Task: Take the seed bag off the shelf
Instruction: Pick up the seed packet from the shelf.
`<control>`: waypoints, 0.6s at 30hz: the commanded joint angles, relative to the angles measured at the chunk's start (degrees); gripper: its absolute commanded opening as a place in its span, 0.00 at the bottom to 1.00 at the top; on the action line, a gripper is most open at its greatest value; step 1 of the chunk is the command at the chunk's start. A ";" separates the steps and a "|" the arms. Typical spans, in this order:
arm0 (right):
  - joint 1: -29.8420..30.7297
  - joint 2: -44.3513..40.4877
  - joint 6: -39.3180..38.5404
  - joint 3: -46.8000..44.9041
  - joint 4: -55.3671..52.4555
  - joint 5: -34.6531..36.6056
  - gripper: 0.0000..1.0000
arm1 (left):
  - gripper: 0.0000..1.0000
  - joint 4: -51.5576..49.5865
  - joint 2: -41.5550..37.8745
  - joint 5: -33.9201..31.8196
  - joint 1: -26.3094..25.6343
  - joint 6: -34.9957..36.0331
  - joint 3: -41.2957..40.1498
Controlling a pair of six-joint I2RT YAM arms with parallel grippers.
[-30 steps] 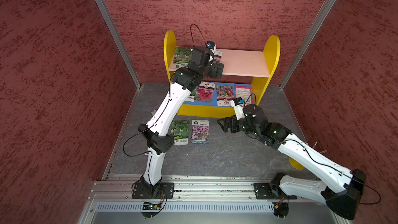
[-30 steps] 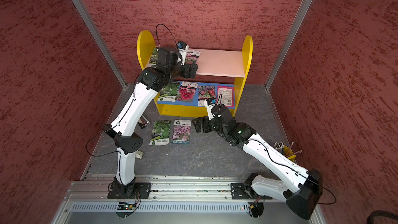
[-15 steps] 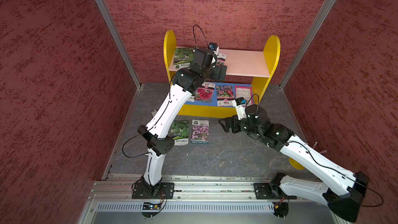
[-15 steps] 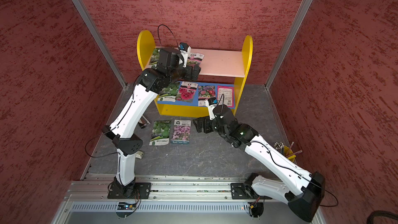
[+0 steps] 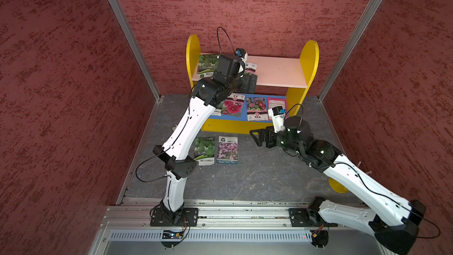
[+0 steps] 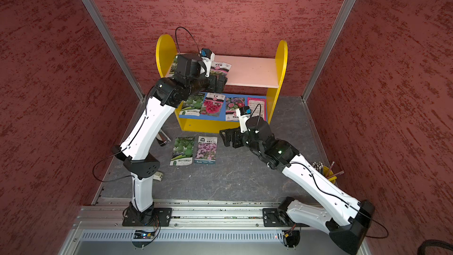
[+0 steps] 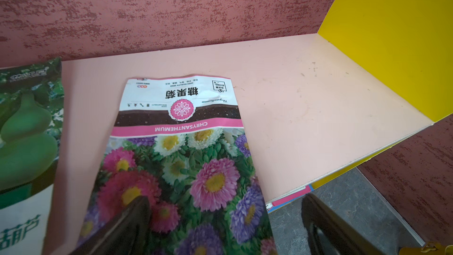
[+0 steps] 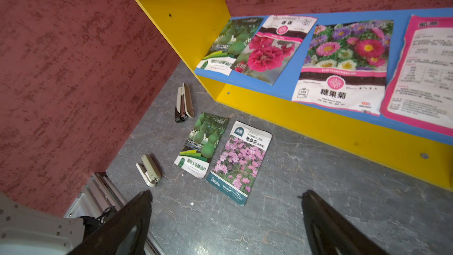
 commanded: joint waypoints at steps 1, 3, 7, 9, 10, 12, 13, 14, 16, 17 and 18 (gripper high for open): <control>0.26 -0.66 4.49 3.64 4.27 0.73 0.98 | 1.00 4.87 -3.22 2.82 -0.11 -0.12 0.19; 0.25 0.21 6.78 5.22 5.94 0.27 0.98 | 1.00 6.09 -4.20 4.68 -0.01 -0.85 0.20; -0.33 2.57 12.05 8.30 9.96 0.04 0.98 | 1.00 6.79 -7.50 8.53 0.28 -2.05 -2.06; -0.70 4.14 14.42 9.67 11.97 -0.38 0.96 | 1.00 6.72 -10.24 10.07 0.53 -2.58 -5.13; -0.90 4.98 15.84 10.10 13.27 -0.60 0.94 | 1.00 6.86 -11.97 10.69 0.72 -2.82 -7.53; -1.50 6.71 18.16 11.28 15.65 -1.72 0.92 | 1.00 8.17 -16.31 12.37 1.17 -3.17 -13.50; -1.69 7.78 19.05 12.07 16.22 -1.86 0.91 | 1.00 9.29 -18.75 13.45 1.40 -3.31 -17.22; -1.86 8.75 19.67 12.94 16.85 -1.82 0.89 | 1.00 10.64 -21.50 14.86 1.74 -3.55 -21.02; -2.35 10.35 21.23 14.09 18.14 -2.13 0.85 | 1.00 12.76 -26.36 16.70 2.37 -4.38 -27.54; -2.63 10.93 21.83 14.44 18.78 -2.07 0.84 | 1.00 13.58 -28.85 17.66 2.72 -4.80 -30.73; -2.90 11.38 22.65 14.64 19.49 -2.06 0.82 | 1.00 13.97 -30.67 18.21 2.84 -5.00 -33.39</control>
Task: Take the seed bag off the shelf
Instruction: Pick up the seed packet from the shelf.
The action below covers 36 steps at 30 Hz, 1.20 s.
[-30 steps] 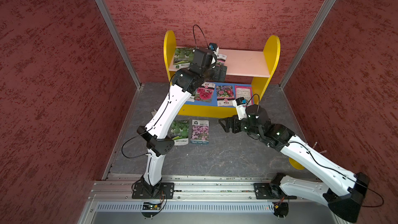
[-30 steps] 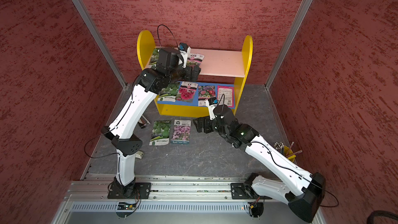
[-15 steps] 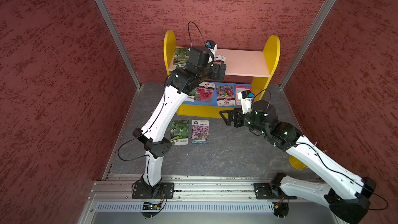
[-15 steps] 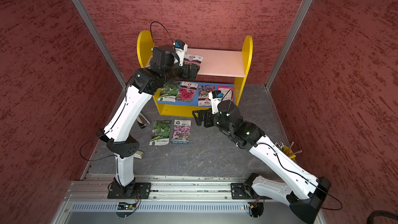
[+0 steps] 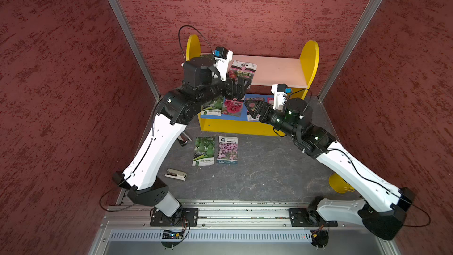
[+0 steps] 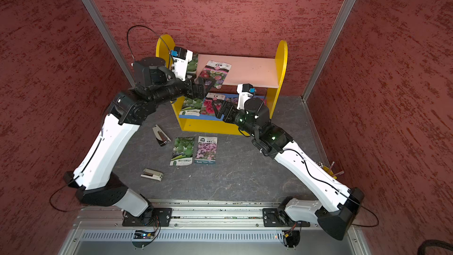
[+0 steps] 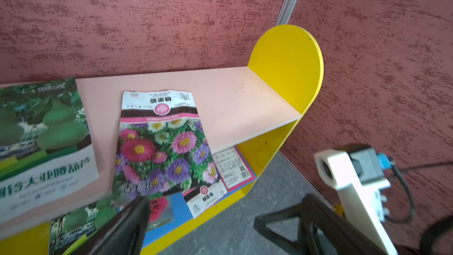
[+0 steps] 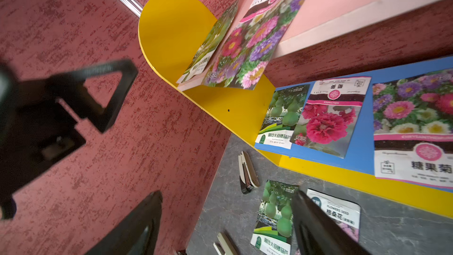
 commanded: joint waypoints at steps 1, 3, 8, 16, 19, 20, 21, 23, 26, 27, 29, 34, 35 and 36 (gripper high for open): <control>-1.15 1.22 4.74 2.39 5.19 -0.81 0.80 | 1.00 3.98 -6.13 4.43 0.79 -1.89 -7.75; -1.89 2.22 5.99 2.98 6.09 -0.90 0.77 | 1.00 5.08 -10.24 5.91 0.96 -2.51 -13.03; -4.02 4.54 9.56 3.48 10.29 -2.76 0.70 | 1.00 9.59 -19.31 10.78 1.03 -5.22 -25.74; -6.38 8.69 13.16 5.13 13.96 -5.73 0.62 | 1.00 13.42 -27.64 13.90 1.17 -9.02 -39.25; -6.80 10.05 13.87 5.84 14.75 -6.37 0.59 | 1.00 14.85 -29.65 14.51 1.20 -10.35 -42.51; -6.89 10.34 13.99 6.02 15.05 -6.62 0.58 | 1.00 15.11 -30.06 14.63 1.19 -10.68 -43.18; -6.99 10.35 14.20 6.18 15.14 -6.84 0.57 | 1.00 15.21 -30.41 14.71 1.21 -11.00 -43.86; -7.16 12.24 14.45 6.63 15.90 -7.33 0.53 | 1.00 15.19 -30.87 14.98 1.27 -11.34 -44.98; -7.41 13.43 14.43 7.96 15.82 -7.82 0.51 | 1.00 15.66 -31.69 15.14 1.27 -11.96 -47.16; -7.45 13.83 14.50 8.40 15.78 -7.82 0.51 | 1.00 15.91 -32.00 15.16 1.27 -12.35 -47.81; -7.59 14.44 14.59 9.07 15.84 -7.91 0.50 | 1.00 16.29 -32.63 15.25 1.30 -12.81 -49.06; -8.04 15.87 15.29 9.73 17.14 -7.83 0.47 | 1.00 16.95 -33.80 15.50 1.27 -13.74 -50.90; -8.07 16.01 15.39 9.73 17.27 -7.82 0.46 | 1.00 16.86 -33.97 15.51 1.27 -13.83 -51.12; -8.06 16.24 15.51 9.84 17.37 -7.82 0.45 | 1.00 16.98 -34.06 15.51 1.28 -13.92 -51.44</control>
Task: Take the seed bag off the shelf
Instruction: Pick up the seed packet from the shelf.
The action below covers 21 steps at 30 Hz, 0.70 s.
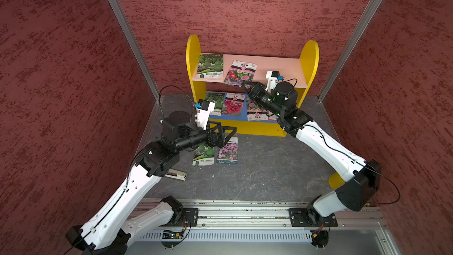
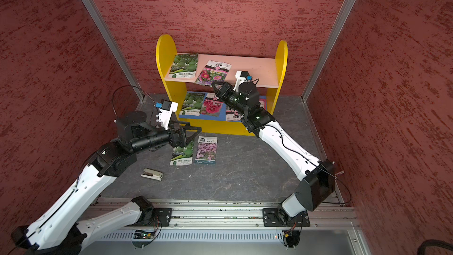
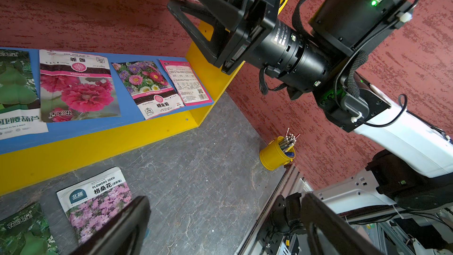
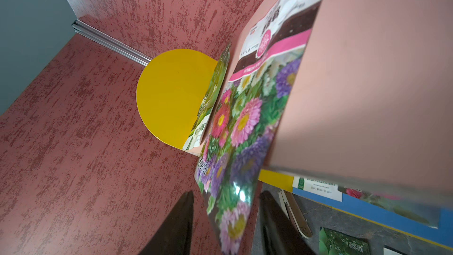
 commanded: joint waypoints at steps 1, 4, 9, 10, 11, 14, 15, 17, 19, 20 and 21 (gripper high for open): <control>-0.49 0.81 0.69 2.22 2.42 -0.64 0.44 | 1.00 2.17 -1.19 0.69 0.36 -0.96 -1.01; -0.61 1.07 0.71 2.22 2.65 -0.46 0.39 | 1.00 2.50 -1.26 0.86 0.36 -1.23 -1.75; -0.98 0.87 0.72 2.02 2.85 -0.46 0.30 | 1.00 3.23 -1.29 1.13 0.36 -1.84 -2.69; -1.07 0.57 0.78 1.74 3.04 -0.46 0.29 | 1.00 3.25 -1.34 1.21 0.40 -2.01 -2.90; -1.15 0.37 0.71 1.35 3.20 -0.46 0.27 | 1.00 3.38 -1.35 1.28 0.36 -2.10 -2.92; -1.47 -0.60 0.69 0.45 3.42 -0.42 0.20 | 1.00 3.50 -1.41 1.30 0.36 -2.28 -3.09; -1.62 -1.05 0.58 -0.03 3.55 -0.46 0.18 | 1.00 3.55 -1.39 1.39 0.36 -2.36 -3.17; -1.85 -1.65 0.48 -0.74 3.63 -0.46 0.15 | 1.00 3.62 -1.30 1.48 0.36 -2.48 -3.27; -2.03 -2.43 0.40 -1.48 3.77 -0.46 0.11 | 1.00 3.99 -1.15 1.57 0.44 -2.67 -3.48; -2.12 -2.82 0.39 -1.83 3.71 -0.50 0.09 | 1.00 4.24 -1.10 1.66 0.38 -2.88 -3.53; -2.24 -3.44 0.25 -2.34 3.73 -0.54 0.07 | 1.00 4.48 -1.06 1.70 0.58 -3.10 -3.60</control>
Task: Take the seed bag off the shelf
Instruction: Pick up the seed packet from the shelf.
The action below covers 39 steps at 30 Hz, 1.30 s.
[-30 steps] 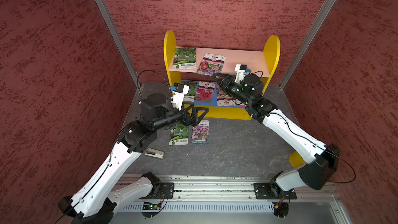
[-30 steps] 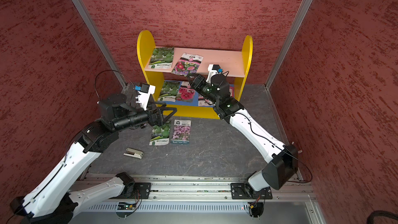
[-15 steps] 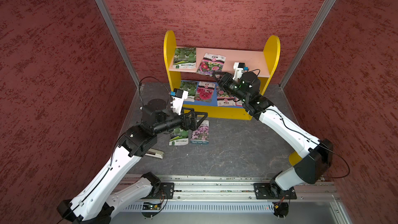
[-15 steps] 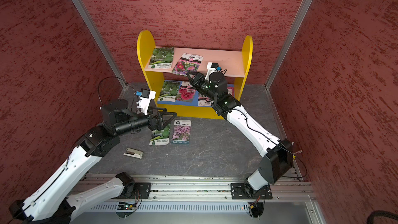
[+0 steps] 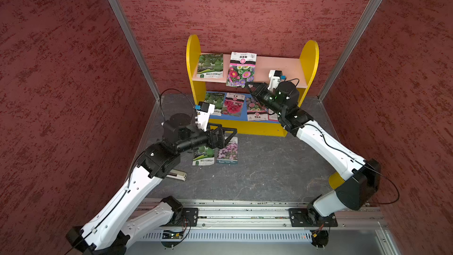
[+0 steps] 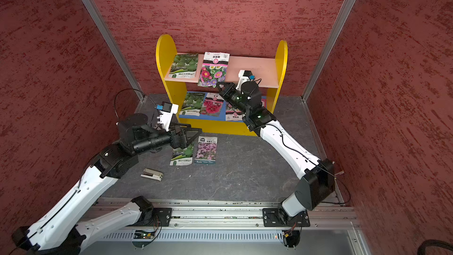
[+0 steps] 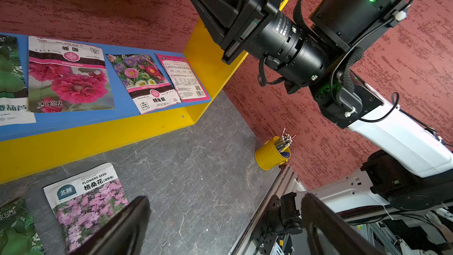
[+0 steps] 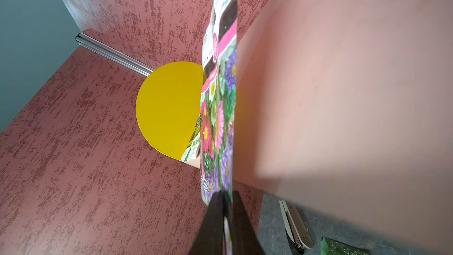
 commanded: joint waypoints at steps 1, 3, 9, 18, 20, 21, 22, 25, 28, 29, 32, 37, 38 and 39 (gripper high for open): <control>-0.62 -3.39 -0.67 -1.46 2.01 -0.67 0.05 | 1.00 2.35 -0.11 1.07 0.75 -1.08 -0.78; -0.75 -5.22 -1.70 -2.65 1.57 -0.92 0.00 | 1.00 3.71 -0.17 1.86 1.74 -2.30 -1.26; -0.83 -12.59 -7.58 -6.31 -3.45 -3.25 0.00 | 1.00 14.42 0.12 13.48 9.88 -11.07 -5.42; -0.70 -24.14 -12.32 -15.56 -7.76 -12.74 0.00 | 1.00 40.56 6.31 25.87 15.49 -26.66 -12.55; -0.73 -25.84 -12.67 -17.67 -7.71 -15.05 0.00 | 1.00 45.89 8.57 27.42 15.41 -29.60 -12.83; -0.67 -26.41 -12.82 -18.60 -7.32 -16.51 0.00 | 1.00 47.32 9.46 27.73 15.29 -30.34 -12.72; -0.57 -27.14 -12.80 -19.81 -7.16 -17.51 0.00 | 1.00 48.67 10.40 27.93 15.11 -30.80 -12.46; -0.11 -28.92 -13.32 -22.99 -6.17 -19.72 0.00 | 0.96 49.83 12.55 27.97 14.25 -31.14 -11.25; 0.34 -30.19 -13.30 -25.40 -5.25 -20.77 0.00 | 0.89 51.66 14.71 27.97 12.97 -31.83 -10.41; 0.44 -30.50 -13.32 -25.97 -5.16 -20.75 0.00 | 0.86 52.70 15.44 27.97 12.55 -32.31 -10.30; 0.64 -31.18 -13.25 -27.20 -4.58 -20.77 0.00 | 0.79 55.61 17.58 27.85 11.19 -33.61 -10.12; 0.70 -31.71 -13.47 -27.99 -4.08 -20.97 0.00 | 0.67 58.19 19.56 27.03 9.46 -34.17 -10.13; 0.77 -31.76 -13.41 -28.07 -3.99 -20.81 0.00 | 0.64 58.34 19.67 26.99 9.23 -34.15 -10.16; 0.70 -31.76 -13.46 -28.19 -4.01 -20.87 0.00 | 0.58 58.51 19.83 26.91 9.04 -34.24 -10.12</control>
